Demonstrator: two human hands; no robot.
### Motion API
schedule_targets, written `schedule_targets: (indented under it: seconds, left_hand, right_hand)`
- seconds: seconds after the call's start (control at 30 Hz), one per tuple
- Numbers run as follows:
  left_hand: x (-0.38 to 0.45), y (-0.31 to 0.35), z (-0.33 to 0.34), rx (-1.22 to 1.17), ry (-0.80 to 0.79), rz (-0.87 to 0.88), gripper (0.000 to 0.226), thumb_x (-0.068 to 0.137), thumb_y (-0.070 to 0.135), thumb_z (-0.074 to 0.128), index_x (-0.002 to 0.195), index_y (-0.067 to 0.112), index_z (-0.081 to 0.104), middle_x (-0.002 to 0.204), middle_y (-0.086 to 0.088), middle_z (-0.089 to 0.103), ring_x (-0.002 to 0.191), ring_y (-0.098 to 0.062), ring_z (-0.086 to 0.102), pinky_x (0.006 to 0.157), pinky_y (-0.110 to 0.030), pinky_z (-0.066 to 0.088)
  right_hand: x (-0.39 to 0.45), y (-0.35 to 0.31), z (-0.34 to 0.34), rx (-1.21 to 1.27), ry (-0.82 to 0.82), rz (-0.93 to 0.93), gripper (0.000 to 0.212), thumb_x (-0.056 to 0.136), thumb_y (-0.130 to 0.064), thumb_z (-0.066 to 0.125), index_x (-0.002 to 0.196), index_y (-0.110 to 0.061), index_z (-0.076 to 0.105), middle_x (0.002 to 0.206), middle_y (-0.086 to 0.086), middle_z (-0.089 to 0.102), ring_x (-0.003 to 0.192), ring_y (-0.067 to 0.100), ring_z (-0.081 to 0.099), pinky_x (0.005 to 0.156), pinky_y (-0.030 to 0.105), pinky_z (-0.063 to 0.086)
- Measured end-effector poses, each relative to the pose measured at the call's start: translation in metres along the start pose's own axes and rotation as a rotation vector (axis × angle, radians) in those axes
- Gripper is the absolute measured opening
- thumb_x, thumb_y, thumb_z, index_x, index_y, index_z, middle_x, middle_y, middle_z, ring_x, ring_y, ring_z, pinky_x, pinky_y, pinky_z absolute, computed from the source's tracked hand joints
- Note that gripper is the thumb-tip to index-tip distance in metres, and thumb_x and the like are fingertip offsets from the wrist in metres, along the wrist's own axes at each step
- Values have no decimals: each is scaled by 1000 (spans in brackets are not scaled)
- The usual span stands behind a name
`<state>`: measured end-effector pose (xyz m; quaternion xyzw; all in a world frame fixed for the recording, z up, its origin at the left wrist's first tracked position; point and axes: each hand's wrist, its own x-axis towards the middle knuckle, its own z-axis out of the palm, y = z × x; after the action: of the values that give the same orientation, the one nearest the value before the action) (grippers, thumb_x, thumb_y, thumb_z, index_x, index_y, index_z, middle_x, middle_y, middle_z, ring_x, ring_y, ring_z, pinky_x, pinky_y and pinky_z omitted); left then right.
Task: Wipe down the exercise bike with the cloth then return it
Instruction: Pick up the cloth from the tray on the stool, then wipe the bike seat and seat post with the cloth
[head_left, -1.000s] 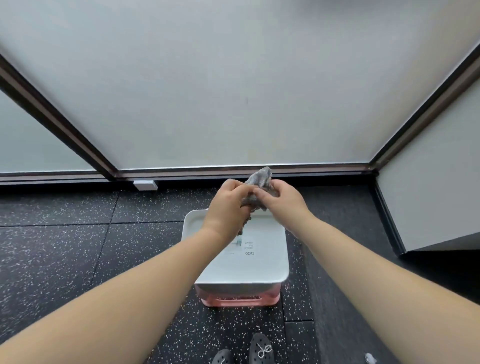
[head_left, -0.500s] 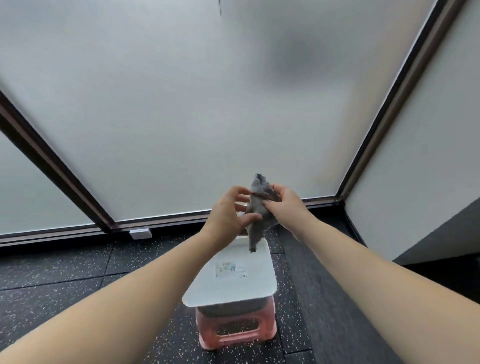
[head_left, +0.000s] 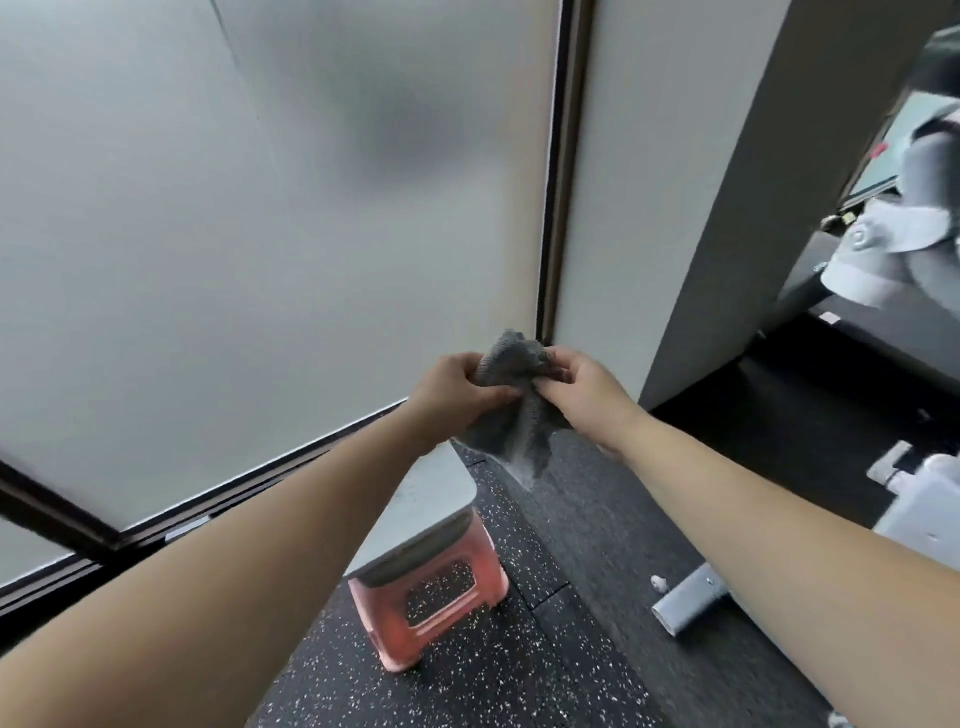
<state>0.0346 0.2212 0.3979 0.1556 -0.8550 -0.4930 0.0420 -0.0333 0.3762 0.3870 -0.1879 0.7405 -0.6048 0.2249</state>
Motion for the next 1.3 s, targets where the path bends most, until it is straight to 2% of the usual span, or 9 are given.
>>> schedule_targets:
  seconds: [0.1, 0.2, 0.27, 0.43, 0.63, 0.93, 1.07, 1.17, 1.3]
  left_hand:
    - [-13, 23, 39, 2, -62, 80, 20, 75, 24, 76, 90, 21, 64, 78, 6, 67, 75, -12, 64, 73, -28, 53]
    - [-28, 40, 80, 69, -73, 141, 20, 74, 28, 76, 87, 27, 61, 86, 0, 70, 87, -21, 67, 84, -41, 53]
    - [-43, 48, 107, 89, -76, 137, 21, 74, 31, 75, 88, 26, 61, 89, 0, 71, 88, -21, 66, 85, -41, 52]
    - [-94, 71, 165, 152, -61, 170, 23, 77, 28, 73, 95, 17, 63, 85, 4, 65, 83, -18, 61, 71, -26, 40]
    - [-163, 86, 229, 218, -42, 136, 28, 80, 32, 69, 101, 16, 62, 87, 4, 60, 84, -16, 55, 74, -25, 37]
    - [-243, 110, 303, 321, -196, 211, 27, 81, 35, 67, 98, 16, 60, 96, -4, 67, 97, -28, 60, 74, -27, 37]
    - [-279, 115, 327, 313, -278, 261, 24, 82, 29, 67, 97, 15, 57, 88, -1, 61, 96, -29, 60, 73, -27, 36]
    - [-310, 116, 346, 290, -354, 321, 45, 80, 22, 70, 120, 19, 50, 109, -6, 65, 106, -30, 58, 78, -25, 36]
    - [-355, 126, 373, 299, -500, 460, 81, 81, 12, 68, 144, 38, 25, 133, -6, 58, 117, -30, 55, 90, -29, 41]
  right_hand:
    - [-44, 7, -40, -63, 105, 16, 17, 89, -13, 59, 97, -28, 61, 106, 9, 70, 101, 24, 65, 92, 40, 52]
    - [-85, 17, -78, -119, 238, 18, 22, 87, -13, 62, 107, -23, 61, 96, -2, 67, 93, 14, 62, 83, 23, 51]
    - [-112, 25, -99, -176, 308, 30, 25, 87, -12, 62, 111, -18, 61, 86, -10, 60, 84, 7, 57, 73, 13, 45]
    - [-190, 60, -145, -255, 395, 93, 23, 85, -16, 62, 107, -22, 63, 94, -3, 67, 86, 13, 61, 81, 28, 51]
    - [-296, 96, -179, -311, 468, 149, 24, 86, -15, 56, 107, -25, 62, 102, 0, 67, 90, 15, 60, 85, 31, 50]
    - [-435, 126, -204, -350, 655, 244, 32, 87, -16, 53, 117, -27, 57, 118, -3, 57, 99, 15, 58, 75, 27, 51]
    - [-498, 146, -207, -380, 786, 322, 35, 87, -20, 57, 121, -26, 55, 123, 1, 54, 103, 18, 57, 87, 34, 50]
    - [-549, 165, -207, -364, 893, 413, 34, 87, -22, 57, 120, -27, 56, 122, 0, 57, 105, 19, 59, 90, 36, 49]
    - [-612, 183, -212, -277, 969, 464, 30, 89, -16, 55, 118, -24, 57, 112, -5, 55, 100, 16, 56, 79, 26, 42]
